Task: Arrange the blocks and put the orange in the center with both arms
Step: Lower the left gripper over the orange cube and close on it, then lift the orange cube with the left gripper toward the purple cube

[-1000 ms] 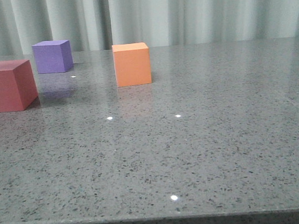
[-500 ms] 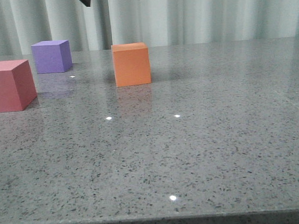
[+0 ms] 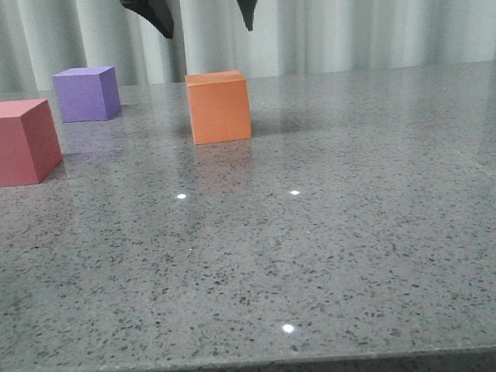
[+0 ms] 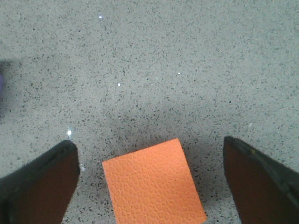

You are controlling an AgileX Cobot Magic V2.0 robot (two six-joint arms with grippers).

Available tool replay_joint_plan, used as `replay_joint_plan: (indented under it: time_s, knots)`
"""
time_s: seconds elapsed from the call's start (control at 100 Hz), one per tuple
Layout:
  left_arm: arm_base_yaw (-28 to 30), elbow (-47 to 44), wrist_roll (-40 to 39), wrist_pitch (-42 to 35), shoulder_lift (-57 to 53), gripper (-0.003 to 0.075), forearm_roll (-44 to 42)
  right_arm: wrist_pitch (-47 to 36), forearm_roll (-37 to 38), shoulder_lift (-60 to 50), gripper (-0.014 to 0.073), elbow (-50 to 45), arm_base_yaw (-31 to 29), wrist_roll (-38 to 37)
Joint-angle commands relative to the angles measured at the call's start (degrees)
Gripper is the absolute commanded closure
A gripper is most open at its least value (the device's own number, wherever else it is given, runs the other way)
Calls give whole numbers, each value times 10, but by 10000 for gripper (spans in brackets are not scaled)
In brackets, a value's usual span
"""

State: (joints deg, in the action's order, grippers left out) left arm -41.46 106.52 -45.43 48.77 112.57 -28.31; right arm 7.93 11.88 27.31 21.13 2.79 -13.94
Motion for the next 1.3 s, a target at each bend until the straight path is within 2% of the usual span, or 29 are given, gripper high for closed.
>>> replay_joint_plan:
  time_s: [0.0, 0.65, 0.72, 0.87, 0.94, 1.29]
  knots:
    - [-4, 19, -13, -17, -22, 135, -16, -45, 10, 0, 662, 16, -4, 4]
    - [-4, 19, -21, 4, 40, 141, 17, -45, 10, 0, 662, 16, -4, 4]
    - [-4, 19, -21, 6, 40, 182, 17, -45, 10, 0, 662, 16, -4, 4]
    - [-5, 19, -16, 7, 39, 359, 17, -45, 10, 0, 662, 16, -4, 4]
    - [-6, 19, 0, 7, 34, 405, 16, -45, 10, 0, 662, 16, -4, 4]
    - [2, 19, 104, 19, -36, 407, 15, -45, 10, 0, 662, 16, -4, 4]
